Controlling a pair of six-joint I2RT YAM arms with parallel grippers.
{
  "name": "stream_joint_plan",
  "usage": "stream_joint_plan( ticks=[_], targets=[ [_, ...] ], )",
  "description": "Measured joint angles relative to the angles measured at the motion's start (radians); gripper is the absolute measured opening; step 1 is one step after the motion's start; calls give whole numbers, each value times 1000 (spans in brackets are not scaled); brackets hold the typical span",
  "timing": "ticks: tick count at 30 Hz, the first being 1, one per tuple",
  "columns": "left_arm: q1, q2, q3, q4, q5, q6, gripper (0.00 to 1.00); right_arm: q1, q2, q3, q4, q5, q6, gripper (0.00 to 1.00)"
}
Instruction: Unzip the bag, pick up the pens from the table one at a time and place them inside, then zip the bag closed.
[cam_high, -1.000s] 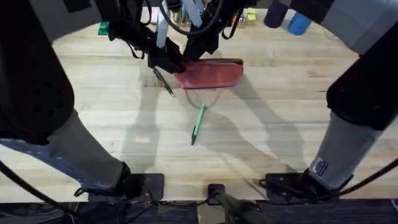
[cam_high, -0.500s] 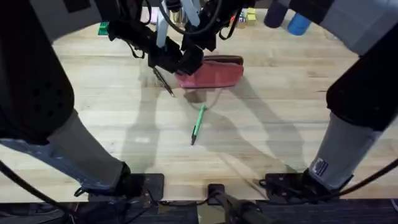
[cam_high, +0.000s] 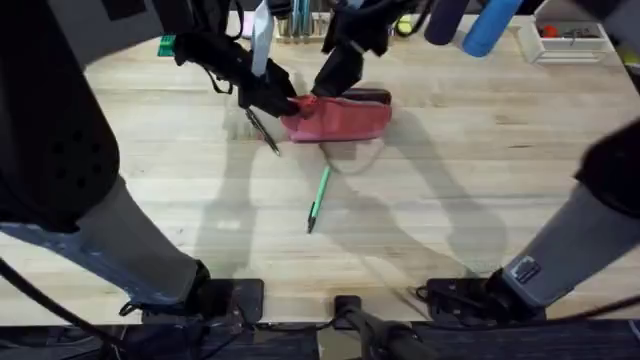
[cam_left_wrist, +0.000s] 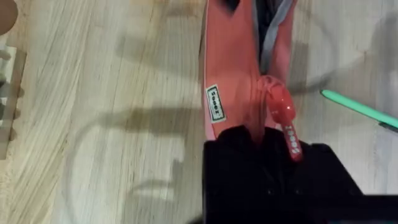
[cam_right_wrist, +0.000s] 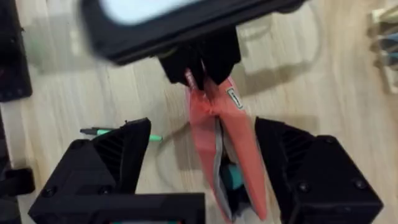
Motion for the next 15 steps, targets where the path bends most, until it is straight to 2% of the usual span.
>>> stream_joint_plan(
  ticks=[10,12,14,15],
  targets=[
    [0,0,0,1,0,0,47,-26,-153,0,-106,45,0,995],
    [-1,0,0,5,12,-2,265,-28,-172,0,-114,61,0,995],
    [-6,0,0,7,27,-3,538,-28,-183,0,-114,71,0,996],
    [-9,0,0,6,33,-3,707,-28,-187,0,-114,75,0,996]
  ],
)
